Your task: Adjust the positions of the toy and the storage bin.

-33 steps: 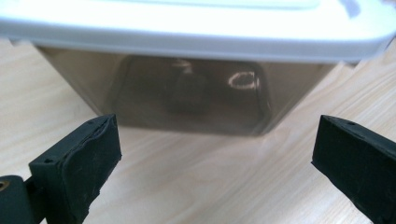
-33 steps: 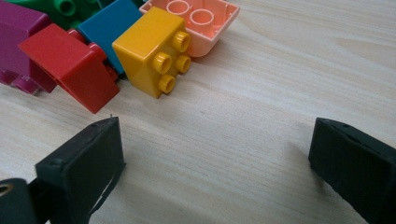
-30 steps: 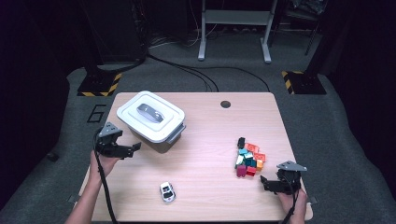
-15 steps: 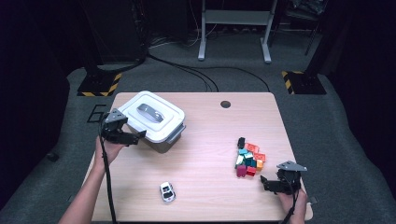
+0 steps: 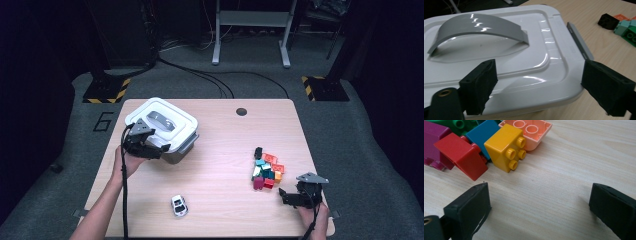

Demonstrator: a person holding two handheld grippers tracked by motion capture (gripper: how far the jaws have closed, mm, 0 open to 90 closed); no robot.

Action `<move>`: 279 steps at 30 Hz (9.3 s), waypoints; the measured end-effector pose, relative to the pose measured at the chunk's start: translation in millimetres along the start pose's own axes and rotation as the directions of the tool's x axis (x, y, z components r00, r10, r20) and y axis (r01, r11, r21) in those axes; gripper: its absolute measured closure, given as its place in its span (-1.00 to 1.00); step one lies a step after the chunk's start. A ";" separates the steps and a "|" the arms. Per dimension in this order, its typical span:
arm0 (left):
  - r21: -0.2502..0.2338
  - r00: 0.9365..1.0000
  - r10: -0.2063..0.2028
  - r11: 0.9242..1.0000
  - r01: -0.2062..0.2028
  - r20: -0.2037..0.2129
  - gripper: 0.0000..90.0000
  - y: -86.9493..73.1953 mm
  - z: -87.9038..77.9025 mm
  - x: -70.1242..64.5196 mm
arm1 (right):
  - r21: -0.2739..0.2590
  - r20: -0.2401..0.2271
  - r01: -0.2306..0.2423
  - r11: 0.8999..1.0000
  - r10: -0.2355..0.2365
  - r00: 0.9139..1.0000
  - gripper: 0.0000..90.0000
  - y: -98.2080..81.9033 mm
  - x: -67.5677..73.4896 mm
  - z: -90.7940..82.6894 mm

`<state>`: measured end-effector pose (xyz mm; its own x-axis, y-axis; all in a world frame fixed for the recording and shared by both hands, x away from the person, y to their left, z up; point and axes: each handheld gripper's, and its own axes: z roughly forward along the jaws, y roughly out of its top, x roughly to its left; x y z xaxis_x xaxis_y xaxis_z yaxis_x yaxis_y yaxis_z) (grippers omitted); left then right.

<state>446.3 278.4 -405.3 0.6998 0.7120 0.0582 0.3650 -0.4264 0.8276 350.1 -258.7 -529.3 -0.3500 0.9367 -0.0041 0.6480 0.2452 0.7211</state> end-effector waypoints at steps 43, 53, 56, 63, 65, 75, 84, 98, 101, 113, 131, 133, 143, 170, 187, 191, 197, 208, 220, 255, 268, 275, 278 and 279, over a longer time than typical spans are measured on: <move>-0.003 1.000 -0.011 1.000 0.011 0.004 0.46 32.0 49.0 -66.4 | 0.000 0.002 -0.007 1.000 0.007 1.000 -0.94 0.1 0.2 -0.1; -0.028 0.998 -0.008 1.000 0.006 -0.062 0.02 37.7 39.0 -61.9 | 0.000 0.000 -0.012 1.000 0.012 1.000 -0.93 0.0 0.2 -0.4; -0.057 0.995 -0.036 0.998 0.031 -0.093 -0.22 35.5 19.3 -44.2 | 0.000 0.000 -0.012 1.000 0.012 1.000 -0.93 0.0 0.2 -0.4; -0.078 0.983 -0.089 0.994 0.078 -0.162 -0.55 24.6 -7.6 -7.1 | 0.000 0.000 -0.011 1.000 0.011 1.000 -0.93 0.1 0.1 -0.3; -0.067 0.972 -0.127 0.991 0.116 -0.196 -0.64 17.3 -17.8 12.9 | 0.000 0.000 -0.012 1.000 0.012 1.000 -0.93 0.1 0.2 -0.4; -0.060 0.939 -0.234 0.972 0.227 -0.253 -0.67 -5.7 -29.3 55.8 | 0.000 0.001 -0.012 1.000 0.012 1.000 -0.92 0.0 0.2 -0.4; -0.039 0.930 -0.283 0.959 0.282 -0.233 -0.65 -21.9 -25.1 72.4 | -0.001 0.001 -0.010 1.000 0.010 1.000 -0.92 0.1 0.0 -0.3; -0.029 0.938 -0.307 0.952 0.306 -0.158 -0.55 -29.3 -21.0 69.5 | -0.003 0.002 -0.005 1.000 0.005 1.000 -0.92 0.1 -0.3 -0.2; -0.035 0.939 -0.310 0.951 0.308 -0.151 -0.55 -29.2 -20.6 67.1 | -0.002 0.002 -0.007 1.000 0.007 1.000 -0.92 0.1 -0.2 -0.3; -0.037 0.946 -0.304 0.953 0.302 -0.112 -0.56 -27.5 -21.6 46.1 | -0.003 0.002 -0.006 1.000 0.006 1.000 -0.92 0.1 -0.3 -0.2; -0.003 0.965 -0.253 0.967 0.253 -0.073 -0.62 -24.4 -22.2 4.0 | -0.004 0.005 -0.006 1.000 0.006 1.000 -0.92 0.0 -0.1 -0.3; 0.012 0.968 -0.244 0.969 0.245 -0.065 -0.62 -24.5 -20.0 -2.1 | -0.004 0.005 -0.006 1.000 0.006 1.000 -0.92 0.0 -0.1 -0.3; -0.009 0.978 -0.201 0.980 0.201 -0.056 -0.61 -16.9 -18.1 -3.1 | -0.004 0.005 -0.006 1.000 0.006 1.000 -0.92 0.0 -0.1 -0.3; 0.003 0.997 -0.003 1.000 0.003 0.078 -0.42 46.6 37.1 6.8 | -0.008 -0.002 -0.006 1.000 0.006 1.000 -0.90 -0.2 -0.6 -0.4; 0.028 0.993 0.060 0.998 -0.063 0.105 0.23 62.4 49.3 -17.0 | -0.009 -0.003 -0.006 1.000 0.006 1.000 -0.90 -0.2 -0.6 -0.3; 0.030 0.990 0.067 0.997 -0.071 0.123 0.34 64.7 51.1 -24.6 | -0.008 -0.002 -0.006 1.000 0.006 1.000 -0.90 -0.2 -0.6 -0.4; 0.031 0.990 0.057 0.998 -0.062 0.130 0.43 68.8 55.7 -41.2 | -0.008 -0.002 -0.006 1.000 0.006 1.000 -0.90 -0.2 -0.6 -0.4; 0.097 0.996 0.075 0.992 -0.080 0.056 0.21 77.1 66.8 -58.4 | -0.009 -0.002 -0.006 1.000 0.006 1.000 -0.90 -0.2 -0.7 -0.4; 0.096 0.995 0.078 0.992 -0.083 0.058 0.47 84.2 76.8 -65.3 | -0.009 -0.003 -0.005 1.000 0.005 1.000 -0.89 -0.3 -0.7 -0.5; 0.076 0.999 -0.048 0.996 0.046 0.026 0.48 97.9 98.0 -102.0 | -0.009 -0.001 -0.005 1.000 0.005 1.000 -0.89 -0.3 -0.6 -0.5; 0.080 1.000 -0.007 0.997 0.007 0.001 0.48 98.1 96.4 -106.9 | -0.010 -0.003 -0.003 1.000 0.003 1.000 -0.89 -0.3 -0.7 -0.4; 0.069 1.000 0.012 0.998 -0.011 -0.018 0.48 100.5 94.6 -108.7 | -0.010 -0.002 -0.004 1.000 0.004 1.000 -0.89 -0.3 -0.6 -0.5; 0.062 1.000 0.013 0.998 -0.012 -0.017 0.48 103.2 92.0 -108.1 | -0.010 -0.002 -0.005 1.000 0.005 1.000 -0.89 -0.3 -0.6 -0.5; 0.059 1.000 0.007 0.998 -0.006 -0.018 0.48 104.1 90.8 -108.0 | -0.010 -0.003 -0.003 1.000 0.003 1.000 -0.89 -0.3 -0.7 -0.4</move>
<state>464.5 106.5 -376.2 0.6913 0.7188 0.0742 0.3960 -0.4627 0.7931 349.8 -259.5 -529.2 -0.3502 0.9367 0.0005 0.6424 0.2398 0.7279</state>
